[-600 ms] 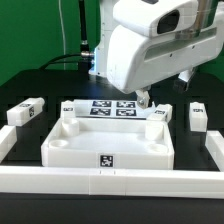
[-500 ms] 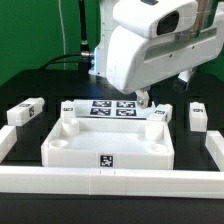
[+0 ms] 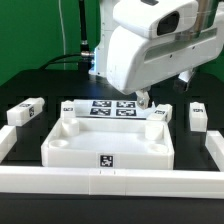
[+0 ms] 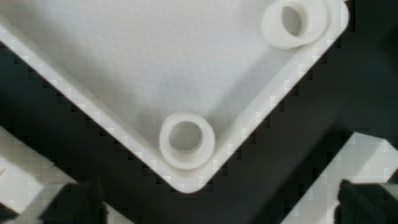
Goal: Assemble desk
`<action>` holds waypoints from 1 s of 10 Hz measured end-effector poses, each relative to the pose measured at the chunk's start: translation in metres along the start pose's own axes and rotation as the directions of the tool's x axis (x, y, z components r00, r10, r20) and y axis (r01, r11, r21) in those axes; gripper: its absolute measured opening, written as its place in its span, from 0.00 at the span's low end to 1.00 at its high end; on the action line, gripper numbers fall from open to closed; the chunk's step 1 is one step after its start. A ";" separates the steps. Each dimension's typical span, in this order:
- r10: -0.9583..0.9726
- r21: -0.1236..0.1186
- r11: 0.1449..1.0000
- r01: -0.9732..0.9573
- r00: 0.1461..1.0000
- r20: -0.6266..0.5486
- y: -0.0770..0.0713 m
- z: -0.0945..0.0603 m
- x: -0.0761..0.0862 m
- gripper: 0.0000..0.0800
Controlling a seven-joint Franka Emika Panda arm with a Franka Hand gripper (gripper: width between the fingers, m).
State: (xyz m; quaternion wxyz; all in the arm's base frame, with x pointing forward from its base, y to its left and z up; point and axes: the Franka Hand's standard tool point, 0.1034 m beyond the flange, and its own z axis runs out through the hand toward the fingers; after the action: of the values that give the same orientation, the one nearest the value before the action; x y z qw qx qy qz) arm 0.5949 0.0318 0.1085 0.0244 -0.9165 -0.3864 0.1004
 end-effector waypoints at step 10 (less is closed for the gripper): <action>-0.680 -0.129 0.729 0.672 0.732 -0.027 -0.002 0.037 -0.056 0.81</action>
Offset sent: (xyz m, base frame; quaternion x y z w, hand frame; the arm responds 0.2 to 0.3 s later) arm -0.0253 -0.0128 -0.0155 -0.0504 0.0755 -0.3110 0.9461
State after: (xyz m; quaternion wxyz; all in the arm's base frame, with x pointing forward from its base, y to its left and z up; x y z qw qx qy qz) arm 0.5482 -0.0080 0.0817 0.0225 -0.7158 -0.6973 0.0300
